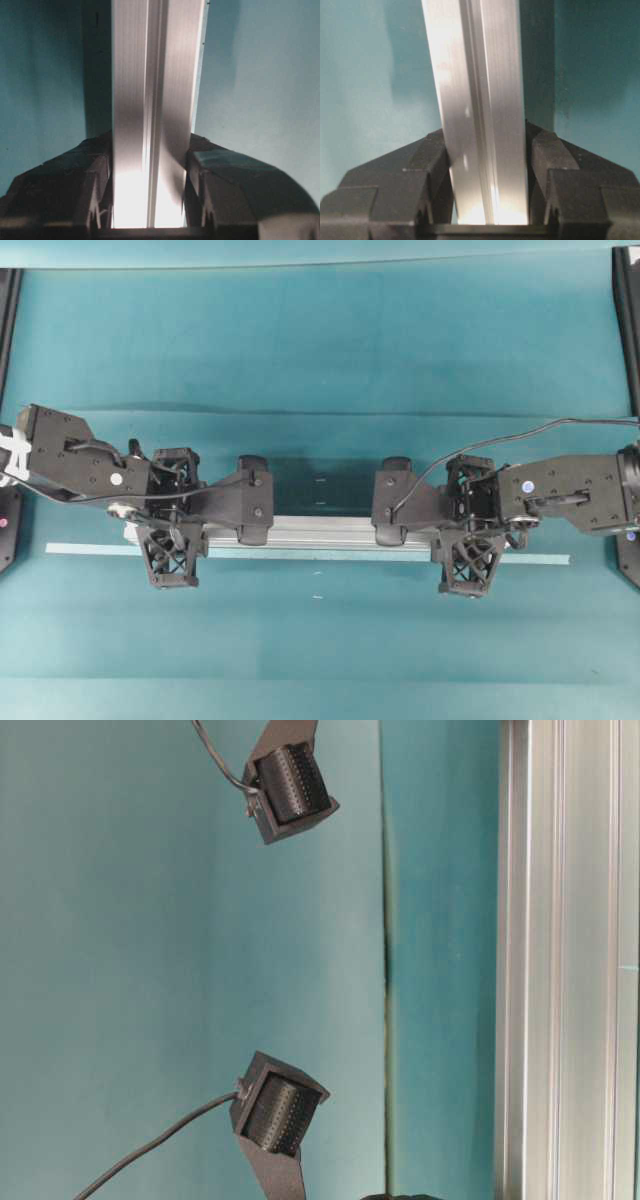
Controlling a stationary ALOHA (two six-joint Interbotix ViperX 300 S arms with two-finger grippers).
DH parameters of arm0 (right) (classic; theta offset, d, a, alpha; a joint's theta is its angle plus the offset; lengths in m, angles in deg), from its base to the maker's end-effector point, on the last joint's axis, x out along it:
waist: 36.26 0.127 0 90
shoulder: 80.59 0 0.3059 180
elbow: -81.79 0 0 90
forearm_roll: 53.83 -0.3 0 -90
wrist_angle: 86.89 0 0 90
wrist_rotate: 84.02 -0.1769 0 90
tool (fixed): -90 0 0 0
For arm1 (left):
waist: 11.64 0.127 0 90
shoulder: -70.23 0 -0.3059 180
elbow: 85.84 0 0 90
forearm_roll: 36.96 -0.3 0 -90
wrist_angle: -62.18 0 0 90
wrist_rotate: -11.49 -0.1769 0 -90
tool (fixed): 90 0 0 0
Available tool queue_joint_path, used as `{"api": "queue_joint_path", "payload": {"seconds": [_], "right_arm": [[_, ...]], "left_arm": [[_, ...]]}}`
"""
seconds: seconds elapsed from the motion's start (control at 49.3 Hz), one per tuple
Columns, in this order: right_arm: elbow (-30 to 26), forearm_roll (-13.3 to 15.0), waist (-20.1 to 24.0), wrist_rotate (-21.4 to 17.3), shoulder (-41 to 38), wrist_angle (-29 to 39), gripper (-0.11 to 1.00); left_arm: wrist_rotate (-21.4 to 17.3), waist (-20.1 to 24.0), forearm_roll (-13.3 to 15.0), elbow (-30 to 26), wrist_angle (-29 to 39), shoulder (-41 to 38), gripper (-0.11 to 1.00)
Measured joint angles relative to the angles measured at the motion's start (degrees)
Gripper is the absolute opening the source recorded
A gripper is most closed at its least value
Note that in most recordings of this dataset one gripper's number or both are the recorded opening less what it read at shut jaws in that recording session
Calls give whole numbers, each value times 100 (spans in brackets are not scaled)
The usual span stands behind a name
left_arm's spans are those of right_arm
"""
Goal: Lift the metal rail with both hands.
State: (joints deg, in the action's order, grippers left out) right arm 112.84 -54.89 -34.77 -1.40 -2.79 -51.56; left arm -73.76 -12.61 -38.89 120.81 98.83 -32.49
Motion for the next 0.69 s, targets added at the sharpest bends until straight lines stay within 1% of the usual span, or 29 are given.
{"api": "queue_joint_path", "payload": {"seconds": [0.244, 0.406, 0.609, 0.629, 0.649, 0.69], "right_arm": [[44, 0, -53, 9, 0, -44, 38], [62, 0, -62, 18, 9, -62, 38], [62, 0, -70, 18, 9, -79, 38], [62, 0, -70, 18, 9, -79, 40], [70, 0, -62, 18, 9, -79, 45], [70, -9, -79, 18, 9, -88, 56]], "left_arm": [[0, 9, 0, 0, -44, 18, 28], [0, 9, -9, 62, -229, 35, 28], [9, 0, -9, 70, -299, 35, 28], [0, 0, -9, 70, -308, 44, 30], [9, 0, 0, 70, -308, 44, 32], [18, 0, 0, 70, -334, 26, 43]]}}
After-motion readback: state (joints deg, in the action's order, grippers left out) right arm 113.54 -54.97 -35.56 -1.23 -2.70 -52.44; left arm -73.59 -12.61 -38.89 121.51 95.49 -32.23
